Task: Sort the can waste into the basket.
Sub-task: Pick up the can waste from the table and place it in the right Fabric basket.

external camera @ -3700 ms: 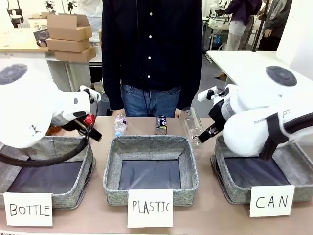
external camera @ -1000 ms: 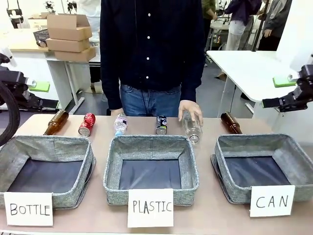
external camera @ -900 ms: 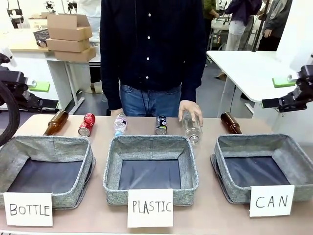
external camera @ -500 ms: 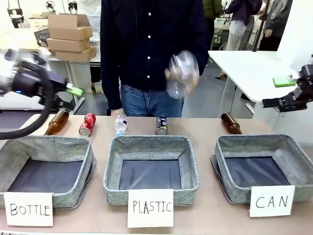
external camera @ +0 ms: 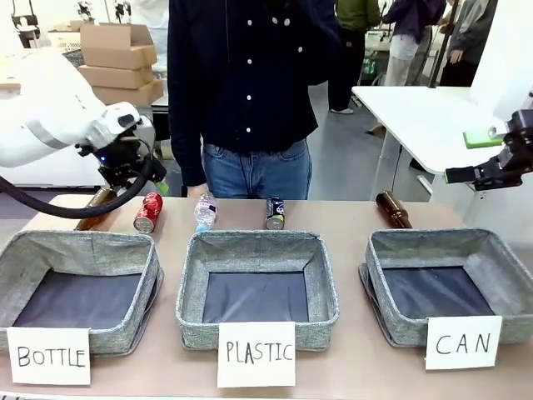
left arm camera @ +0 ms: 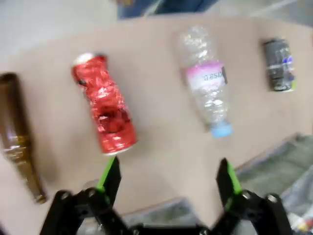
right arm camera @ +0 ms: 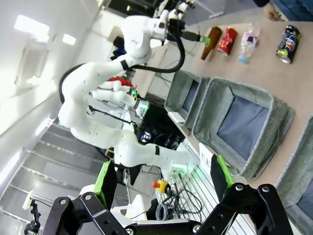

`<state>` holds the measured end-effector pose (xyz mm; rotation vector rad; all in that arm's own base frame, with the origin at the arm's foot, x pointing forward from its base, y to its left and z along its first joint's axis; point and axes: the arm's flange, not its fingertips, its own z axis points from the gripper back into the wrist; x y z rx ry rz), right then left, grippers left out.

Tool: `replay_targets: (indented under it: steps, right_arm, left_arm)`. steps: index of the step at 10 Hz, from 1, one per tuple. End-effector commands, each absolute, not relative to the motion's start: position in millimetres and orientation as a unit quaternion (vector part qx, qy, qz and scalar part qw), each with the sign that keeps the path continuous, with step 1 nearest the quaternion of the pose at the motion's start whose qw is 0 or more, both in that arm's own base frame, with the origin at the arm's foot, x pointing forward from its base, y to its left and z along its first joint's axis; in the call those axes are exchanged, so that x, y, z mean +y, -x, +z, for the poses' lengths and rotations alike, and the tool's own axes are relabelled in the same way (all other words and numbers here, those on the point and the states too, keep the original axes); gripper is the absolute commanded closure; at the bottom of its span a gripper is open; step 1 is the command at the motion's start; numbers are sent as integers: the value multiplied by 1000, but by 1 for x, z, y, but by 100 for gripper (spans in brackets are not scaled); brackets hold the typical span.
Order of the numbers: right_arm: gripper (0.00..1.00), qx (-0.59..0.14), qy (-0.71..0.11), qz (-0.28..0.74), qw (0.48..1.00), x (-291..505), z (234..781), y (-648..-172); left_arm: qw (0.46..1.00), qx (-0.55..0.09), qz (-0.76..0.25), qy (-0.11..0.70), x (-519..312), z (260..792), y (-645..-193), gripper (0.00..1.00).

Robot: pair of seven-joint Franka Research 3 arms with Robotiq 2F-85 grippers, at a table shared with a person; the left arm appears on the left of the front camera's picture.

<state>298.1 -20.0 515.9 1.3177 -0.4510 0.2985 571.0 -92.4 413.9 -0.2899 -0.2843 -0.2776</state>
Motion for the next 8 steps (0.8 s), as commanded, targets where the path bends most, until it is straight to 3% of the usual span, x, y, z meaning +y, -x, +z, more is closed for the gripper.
replay_targets:
  steps: [1, 2, 5, 6, 8]
  right_arm:
    - [0, -219, -610, 148, 747, -19, 518, -303]
    - [0, -219, -610, 148, 747, -19, 518, -303]
    - [0, -219, -610, 148, 747, -19, 518, -303]
    - [0, -219, -610, 148, 747, -19, 518, -303]
    - [0, -219, -610, 148, 747, -19, 518, -303]
  left_arm:
    - [971, -100, -129, 174, -98, 433, -573, 0]
    - [970, -141, -137, 144, -92, 414, -571, 0]
    - [973, -124, -139, 137, -98, 416, -572, 0]
    - [984, -130, -78, 97, -93, 397, -595, 0]
    - [987, -115, -66, 91, -95, 370, -622, 0]
